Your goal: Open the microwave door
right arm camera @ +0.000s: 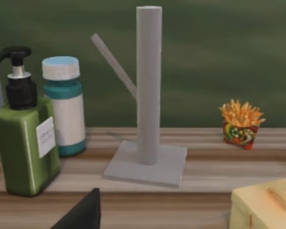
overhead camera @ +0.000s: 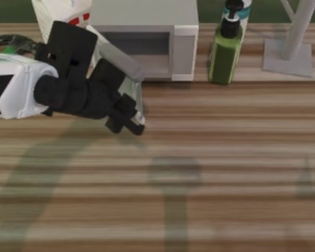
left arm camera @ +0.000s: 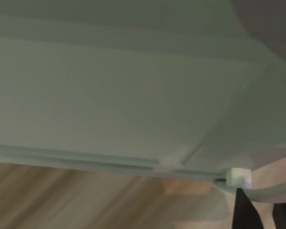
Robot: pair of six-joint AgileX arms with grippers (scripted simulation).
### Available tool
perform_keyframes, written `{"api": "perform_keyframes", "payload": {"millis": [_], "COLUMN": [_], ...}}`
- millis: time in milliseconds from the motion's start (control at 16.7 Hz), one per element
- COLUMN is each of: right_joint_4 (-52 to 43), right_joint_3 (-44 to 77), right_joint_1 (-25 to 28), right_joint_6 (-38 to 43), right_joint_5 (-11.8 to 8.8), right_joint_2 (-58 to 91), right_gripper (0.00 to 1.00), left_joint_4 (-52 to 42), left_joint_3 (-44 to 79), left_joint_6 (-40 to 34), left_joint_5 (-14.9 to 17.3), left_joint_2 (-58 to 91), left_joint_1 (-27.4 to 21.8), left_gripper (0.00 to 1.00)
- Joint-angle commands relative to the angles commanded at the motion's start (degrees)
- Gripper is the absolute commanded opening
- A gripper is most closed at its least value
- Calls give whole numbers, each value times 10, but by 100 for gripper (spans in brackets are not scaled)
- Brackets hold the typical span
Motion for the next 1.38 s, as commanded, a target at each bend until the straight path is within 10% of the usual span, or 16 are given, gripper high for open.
{"api": "perform_keyframes", "payload": {"millis": [1380], "right_joint_4": [0], "right_joint_3": [0], "right_joint_1": [0], "right_joint_6": [0], "right_joint_5": [0], "right_joint_2": [0], "right_gripper": [100], "left_joint_4": [-11], "left_joint_3": [-3], "left_joint_6": [38], "left_joint_5": [22], "left_joint_2": [-5], "left_joint_1": [20], "left_gripper": [0]}}
